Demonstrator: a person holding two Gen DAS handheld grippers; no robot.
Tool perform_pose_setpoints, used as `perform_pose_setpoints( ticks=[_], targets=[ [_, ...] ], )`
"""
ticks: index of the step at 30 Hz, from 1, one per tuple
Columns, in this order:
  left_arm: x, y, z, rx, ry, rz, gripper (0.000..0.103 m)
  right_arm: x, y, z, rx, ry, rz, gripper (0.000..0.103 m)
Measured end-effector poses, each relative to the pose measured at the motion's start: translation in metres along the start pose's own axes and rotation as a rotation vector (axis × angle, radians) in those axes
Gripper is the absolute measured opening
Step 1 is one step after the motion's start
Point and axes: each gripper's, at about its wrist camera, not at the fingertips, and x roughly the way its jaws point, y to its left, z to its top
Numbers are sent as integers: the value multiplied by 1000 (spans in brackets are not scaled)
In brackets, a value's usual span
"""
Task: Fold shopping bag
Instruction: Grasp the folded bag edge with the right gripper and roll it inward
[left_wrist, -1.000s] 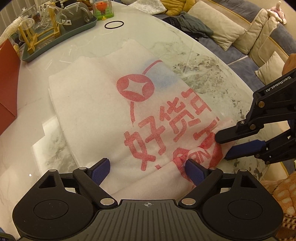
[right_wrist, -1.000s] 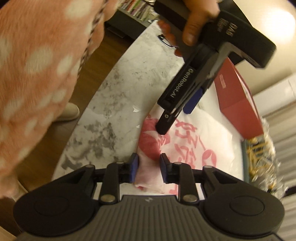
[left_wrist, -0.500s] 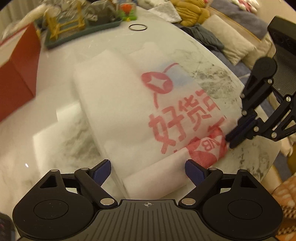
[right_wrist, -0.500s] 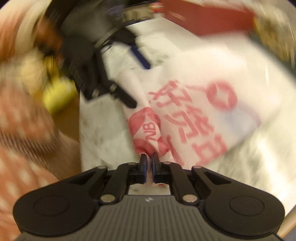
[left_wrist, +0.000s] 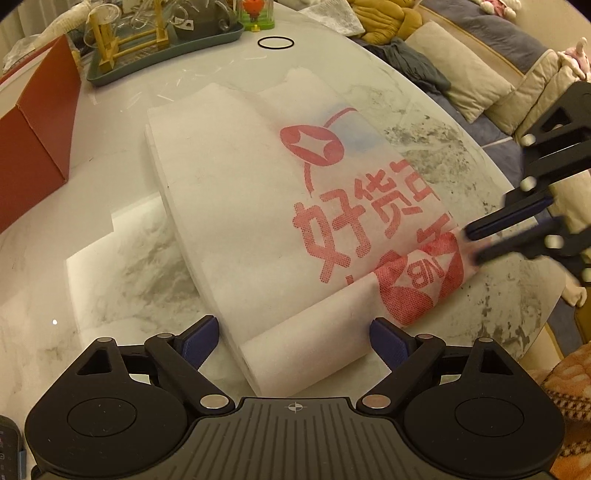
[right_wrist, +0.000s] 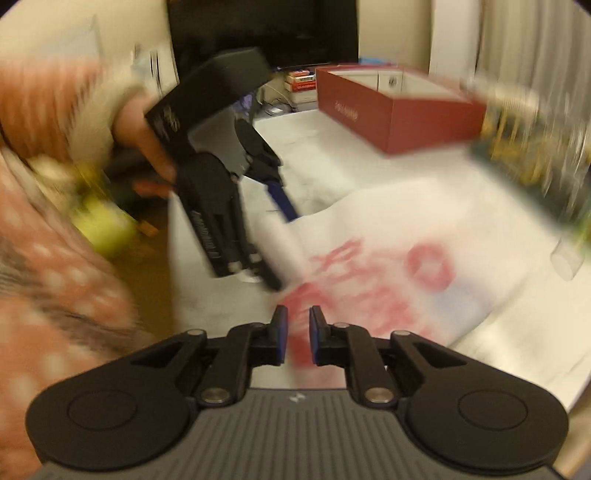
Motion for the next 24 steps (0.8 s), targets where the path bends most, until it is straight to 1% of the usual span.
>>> perform_pose_setpoints(
  ticks=[2, 3, 4, 5, 6, 7, 9, 10, 11, 12, 13, 14, 15, 16, 18, 19, 20, 22, 24],
  targets=[
    [0, 1, 0, 0, 0, -4, 89, 23, 1, 2, -31, 39, -49, 1],
    [-1, 1, 0, -3, -4, -4, 89, 35, -1, 2, -39, 73, -58, 0],
    [-4, 1, -1, -4, -17, -7, 89, 42, -2, -1, -56, 77, -67, 0],
    [-10, 0, -3, 3, -46, -13, 89, 44, -5, -2, -53, 57, -88, 1],
    [-18, -3, -4, 13, -82, -11, 89, 45, -11, -1, -22, 64, -103, 1],
    [-25, -8, -4, 26, -117, 6, 89, 46, -13, 1, -7, 74, -106, 1],
    [-34, -15, -3, 56, -184, 45, 89, 47, -12, 0, -25, 78, -104, 2],
    [-34, -17, 0, 58, -198, 65, 89, 48, -11, -3, -39, 73, -109, 2],
    [-28, -17, 4, 50, -190, 84, 89, 48, -9, -6, -52, 67, -113, 2],
    [-20, -17, 7, 49, -160, 95, 89, 48, -9, -7, -54, 63, -116, 2],
    [-8, -19, 9, 69, -113, 107, 89, 49, -10, -8, -44, 62, -117, 2],
    [-1, -20, 8, 79, -102, 110, 90, 50, -10, -8, -39, 62, -120, 2],
    [0, -16, 8, 46, -106, 93, 90, 49, -7, -7, -50, 65, -126, 2],
    [0, -10, 9, 2, -87, 69, 90, 48, -4, -7, -72, 70, -135, 2],
    [2, 0, 7, -40, -72, 31, 90, 46, 3, -6, -116, 80, -151, 2],
    [3, 2, 7, -44, -69, 22, 90, 41, 7, -7, -146, 68, -154, 6],
    [4, 2, 8, -40, -64, 22, 91, 34, 13, -10, -185, 39, -151, 18],
    [5, 1, 9, -31, -52, 25, 91, 19, 28, -16, -279, -1, -157, 30],
    [6, 2, 10, -33, -42, 19, 91, 16, 40, -24, -364, 18, -160, 30]
  ],
)
